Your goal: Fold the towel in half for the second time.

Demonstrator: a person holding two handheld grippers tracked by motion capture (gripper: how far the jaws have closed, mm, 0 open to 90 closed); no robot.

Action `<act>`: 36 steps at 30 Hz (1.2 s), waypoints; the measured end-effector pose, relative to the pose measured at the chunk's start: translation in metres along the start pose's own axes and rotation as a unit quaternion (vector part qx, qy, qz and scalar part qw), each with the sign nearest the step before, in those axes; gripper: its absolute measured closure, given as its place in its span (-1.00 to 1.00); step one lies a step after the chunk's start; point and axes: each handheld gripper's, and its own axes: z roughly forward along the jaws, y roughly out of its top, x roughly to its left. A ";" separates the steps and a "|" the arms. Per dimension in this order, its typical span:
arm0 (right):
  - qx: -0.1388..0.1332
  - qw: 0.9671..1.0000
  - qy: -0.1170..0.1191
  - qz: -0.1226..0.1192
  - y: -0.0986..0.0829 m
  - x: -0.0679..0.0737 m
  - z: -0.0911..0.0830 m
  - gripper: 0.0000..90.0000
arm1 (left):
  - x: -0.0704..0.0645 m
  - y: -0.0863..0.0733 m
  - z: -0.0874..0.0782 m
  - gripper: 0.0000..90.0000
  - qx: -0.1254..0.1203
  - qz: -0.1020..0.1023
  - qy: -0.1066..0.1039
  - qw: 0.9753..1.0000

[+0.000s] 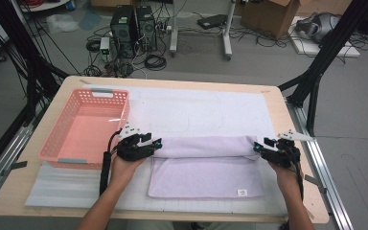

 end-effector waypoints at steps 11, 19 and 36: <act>0.064 0.998 0.022 0.005 0.021 0.000 0.030 0.86 | 0.000 -0.005 0.007 0.86 0.034 -0.016 -0.035 0.999; -0.001 0.999 0.028 -0.016 0.002 0.012 -0.008 0.86 | -0.011 -0.009 -0.022 0.86 -0.005 0.005 -0.077 0.997; -0.024 0.998 0.027 -0.041 -0.045 0.034 -0.052 0.82 | -0.034 -0.046 -0.051 0.85 -0.011 0.030 -0.090 0.995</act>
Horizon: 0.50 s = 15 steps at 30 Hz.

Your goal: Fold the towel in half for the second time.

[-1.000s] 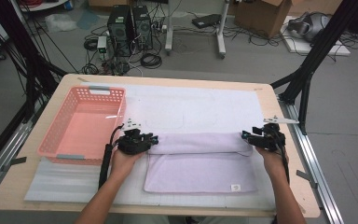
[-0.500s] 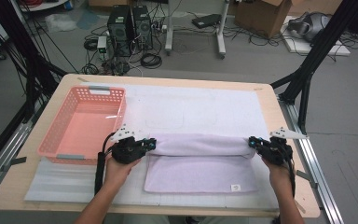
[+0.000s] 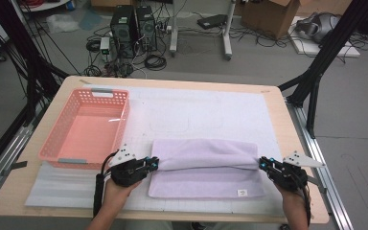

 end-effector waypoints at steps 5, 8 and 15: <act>0.005 1.000 -0.001 -0.006 -0.008 0.005 -0.009 0.82 | -0.011 -0.007 -0.007 0.85 0.002 0.015 0.004 1.000; 0.010 1.000 0.000 -0.011 -0.013 0.008 -0.015 0.82 | -0.017 -0.011 -0.012 0.84 0.003 0.016 0.003 1.000; 0.013 1.000 -0.001 -0.008 -0.024 0.015 -0.029 0.81 | -0.028 -0.019 -0.019 0.83 0.013 0.016 0.002 1.000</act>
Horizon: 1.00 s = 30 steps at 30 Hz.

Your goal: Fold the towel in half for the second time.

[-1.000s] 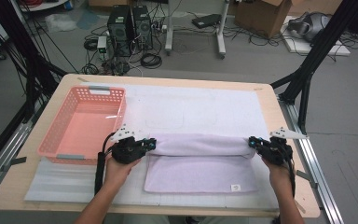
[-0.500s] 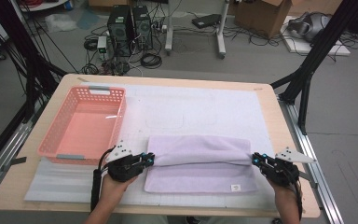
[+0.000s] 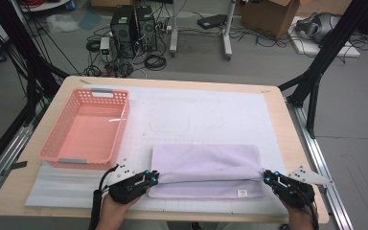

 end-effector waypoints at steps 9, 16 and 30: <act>-0.045 0.998 0.010 0.050 0.005 0.008 -0.020 0.13 | -0.001 0.000 -0.013 0.22 -0.028 -0.035 0.004 0.999; 0.053 0.999 -0.007 -0.003 -0.002 0.019 0.010 0.21 | -0.003 -0.007 0.001 0.13 0.036 -0.024 0.010 0.999; 0.058 0.998 0.013 -0.001 0.001 0.017 -0.006 0.94 | -0.002 0.003 -0.016 0.96 0.032 -0.044 -0.001 0.999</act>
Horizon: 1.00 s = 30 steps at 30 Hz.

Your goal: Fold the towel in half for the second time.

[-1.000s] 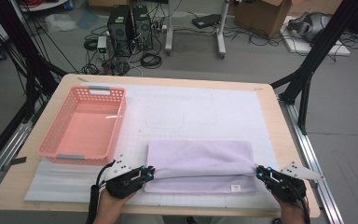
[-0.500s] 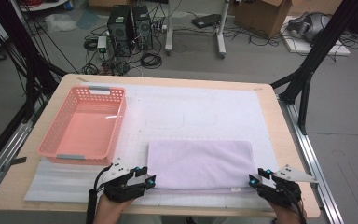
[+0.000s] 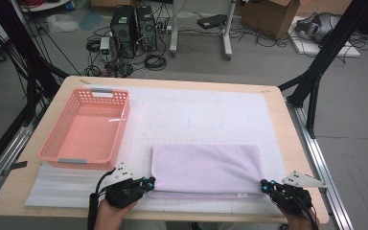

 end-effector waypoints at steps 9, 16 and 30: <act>0.026 1.000 -0.002 0.003 -0.009 0.002 0.004 0.52 | 0.000 -0.006 -0.004 0.89 0.002 -0.008 -0.006 1.000; -0.034 0.999 -0.025 0.008 -0.002 -0.004 -0.001 0.46 | 0.007 -0.002 -0.009 0.24 -0.055 -0.006 0.024 0.998; -0.036 0.999 0.009 -0.018 0.037 -0.011 0.052 0.73 | 0.026 0.027 0.029 0.42 -0.042 -0.010 0.032 0.999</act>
